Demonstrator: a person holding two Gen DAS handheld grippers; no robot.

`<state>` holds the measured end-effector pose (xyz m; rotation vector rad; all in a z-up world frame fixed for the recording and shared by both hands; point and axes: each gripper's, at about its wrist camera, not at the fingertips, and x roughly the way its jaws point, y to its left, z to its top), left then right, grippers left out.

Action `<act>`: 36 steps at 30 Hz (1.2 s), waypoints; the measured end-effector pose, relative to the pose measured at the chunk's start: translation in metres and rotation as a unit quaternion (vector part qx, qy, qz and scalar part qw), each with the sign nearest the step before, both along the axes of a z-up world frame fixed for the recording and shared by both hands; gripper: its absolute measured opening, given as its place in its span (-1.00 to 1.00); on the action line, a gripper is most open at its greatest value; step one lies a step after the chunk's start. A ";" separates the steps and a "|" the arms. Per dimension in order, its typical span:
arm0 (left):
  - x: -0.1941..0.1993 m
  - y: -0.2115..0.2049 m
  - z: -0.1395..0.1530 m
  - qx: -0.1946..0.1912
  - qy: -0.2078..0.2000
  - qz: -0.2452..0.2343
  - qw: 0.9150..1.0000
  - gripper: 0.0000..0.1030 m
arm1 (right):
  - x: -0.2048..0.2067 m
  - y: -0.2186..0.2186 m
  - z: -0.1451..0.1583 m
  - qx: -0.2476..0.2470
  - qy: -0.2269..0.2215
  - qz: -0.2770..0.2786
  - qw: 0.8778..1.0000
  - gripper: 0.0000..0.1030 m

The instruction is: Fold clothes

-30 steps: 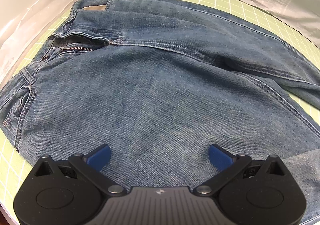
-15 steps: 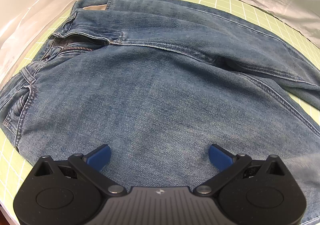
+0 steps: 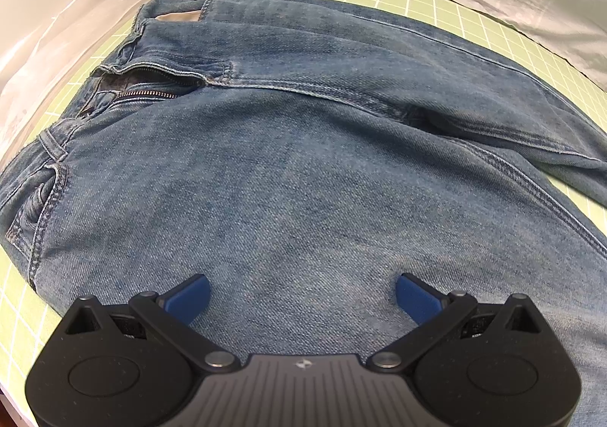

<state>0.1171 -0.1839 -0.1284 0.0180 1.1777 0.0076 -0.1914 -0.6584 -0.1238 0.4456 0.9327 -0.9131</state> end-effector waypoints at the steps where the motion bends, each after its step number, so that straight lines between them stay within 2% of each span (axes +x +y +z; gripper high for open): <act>1: 0.000 0.000 0.000 0.000 0.000 0.000 1.000 1.00 | 0.002 -0.002 -0.002 0.004 0.001 0.000 1.000 0.11; 2: 0.000 0.000 0.000 0.000 0.000 -0.001 1.000 1.00 | 0.003 -0.002 -0.001 0.003 0.001 0.004 1.000 -0.10; 3: 0.000 0.001 0.000 0.000 0.001 -0.003 1.000 1.00 | 0.005 -0.001 0.001 0.000 -0.001 0.010 1.000 -0.49; 5: 0.000 0.002 -0.001 -0.001 0.001 -0.008 1.000 1.00 | 0.006 0.004 0.010 -0.022 -0.009 0.018 1.000 -0.67; 8: -0.002 0.003 -0.001 -0.002 -0.003 -0.015 1.000 1.00 | 0.010 0.025 0.045 -0.100 -0.026 0.023 0.994 -0.67; 10: -0.003 0.003 -0.002 -0.002 -0.007 -0.015 1.000 1.00 | 0.016 0.031 0.057 -0.125 -0.024 0.024 0.992 -0.59; 12: -0.003 0.003 -0.002 -0.001 -0.007 -0.015 1.000 1.00 | 0.020 0.026 0.051 -0.126 -0.004 0.012 0.992 -0.04; 14: -0.003 0.003 -0.001 -0.001 -0.004 -0.017 1.000 1.00 | 0.013 0.014 0.042 -0.107 0.011 -0.022 0.994 -0.05; 18: -0.004 0.002 -0.002 -0.001 -0.007 -0.017 1.000 1.00 | -0.016 0.003 0.044 -0.091 -0.027 -0.095 0.991 -0.10; 21: -0.004 0.001 -0.001 -0.001 -0.008 -0.015 1.000 1.00 | -0.030 0.000 0.039 -0.085 -0.012 -0.123 0.989 -0.10; 25: -0.002 0.001 -0.001 -0.001 -0.004 -0.014 1.000 1.00 | -0.038 0.001 0.022 -0.037 -0.015 -0.124 0.991 -0.07; 30: -0.001 0.002 -0.001 -0.001 0.004 -0.012 1.000 1.00 | -0.031 0.007 0.005 -0.002 -0.012 -0.135 0.991 0.20; 32: 0.001 0.003 0.000 -0.003 0.012 -0.008 1.000 1.00 | -0.027 0.012 0.005 -0.004 -0.014 -0.127 0.992 0.26; 36: -0.002 0.024 0.009 -0.028 0.006 0.037 0.999 1.00 | -0.011 0.025 0.007 -0.027 0.009 -0.088 0.996 0.44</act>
